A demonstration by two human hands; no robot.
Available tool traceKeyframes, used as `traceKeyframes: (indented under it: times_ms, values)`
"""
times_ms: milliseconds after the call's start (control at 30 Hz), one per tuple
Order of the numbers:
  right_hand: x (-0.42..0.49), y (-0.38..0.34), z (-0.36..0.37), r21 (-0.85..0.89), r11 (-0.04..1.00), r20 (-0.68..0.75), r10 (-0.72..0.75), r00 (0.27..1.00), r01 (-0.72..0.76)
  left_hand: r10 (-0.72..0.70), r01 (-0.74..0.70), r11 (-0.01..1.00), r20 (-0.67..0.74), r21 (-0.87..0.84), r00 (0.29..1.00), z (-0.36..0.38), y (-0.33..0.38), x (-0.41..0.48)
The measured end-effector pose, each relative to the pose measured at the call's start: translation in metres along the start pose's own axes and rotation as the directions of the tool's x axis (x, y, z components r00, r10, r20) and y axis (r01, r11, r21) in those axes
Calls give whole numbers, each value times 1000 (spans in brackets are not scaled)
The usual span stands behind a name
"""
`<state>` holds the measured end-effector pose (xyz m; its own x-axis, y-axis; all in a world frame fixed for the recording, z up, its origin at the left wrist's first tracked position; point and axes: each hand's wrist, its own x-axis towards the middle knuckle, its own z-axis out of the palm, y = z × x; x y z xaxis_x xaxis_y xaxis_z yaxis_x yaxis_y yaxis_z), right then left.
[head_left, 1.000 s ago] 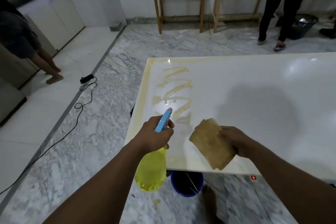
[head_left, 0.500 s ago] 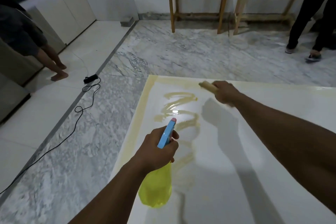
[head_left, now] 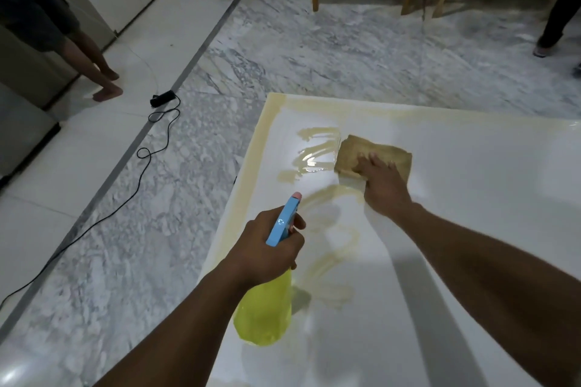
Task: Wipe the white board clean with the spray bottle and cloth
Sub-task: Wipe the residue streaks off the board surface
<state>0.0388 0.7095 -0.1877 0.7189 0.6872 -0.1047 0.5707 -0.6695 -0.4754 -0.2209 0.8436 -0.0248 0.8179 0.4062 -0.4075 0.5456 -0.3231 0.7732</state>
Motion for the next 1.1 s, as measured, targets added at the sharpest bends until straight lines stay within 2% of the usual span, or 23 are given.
traceKeyframes:
  times_ms: [167,367,433,500,600,633,667,700,733,767,800,833,867,900,1000,1100]
  values:
    - [-123,-31,32,40,999,-7,21,1000,-21,52,-52,999,7,8,999,-10,-15,-53]
    - [-300,-91,83,46,998,-74,50,996,-47,105,-107,994,58,29,993,-18,-47,-165]
    - [-343,-105,99,38,999,-58,34,998,-32,104,-105,994,87,7,991,-23,-62,-197]
    - [-364,-112,102,113,994,-58,8,998,-1,107,-106,994,106,-15,989,-28,-73,-216]
    - [-378,-137,61,258,953,11,159,987,-157,133,-131,991,112,-20,985,-42,-77,-236]
    - [-380,-148,42,343,910,64,223,973,-231,144,-143,990,105,-18,984,-46,-77,-239]
    - [-380,-155,23,483,817,132,287,949,-314,152,-152,988,96,-8,984,-51,-75,-240]
    - [-378,-157,9,624,674,215,339,916,-395,160,-161,987,87,0,983,-55,-72,-240]
    - [-377,-158,-4,727,489,321,378,868,-482,168,-169,986,84,7,982,-58,-69,-237]
    - [-375,-158,-15,778,310,426,378,822,-546,178,-179,984,84,9,981,-60,-66,-232]
    - [-371,-157,-22,787,178,507,361,783,-591,182,-183,983,84,9,980,-61,-65,-227]
    - [-363,-153,-25,779,86,563,342,752,-622,183,-184,983,88,3,979,-62,-63,-220]
    - [-353,-149,-28,763,48,602,311,736,-645,174,-174,985,91,-7,980,-63,-61,-212]
    - [-339,-144,-30,755,35,620,287,731,-654,164,-164,986,95,-14,982,-65,-59,-203]
    - [-259,-123,-38,738,97,631,248,735,-667,140,-139,990,115,-10,984,-71,-52,-151]
    - [-190,-115,-71,751,287,515,308,800,-595,152,-152,988,119,-9,981,-79,-42,-122]
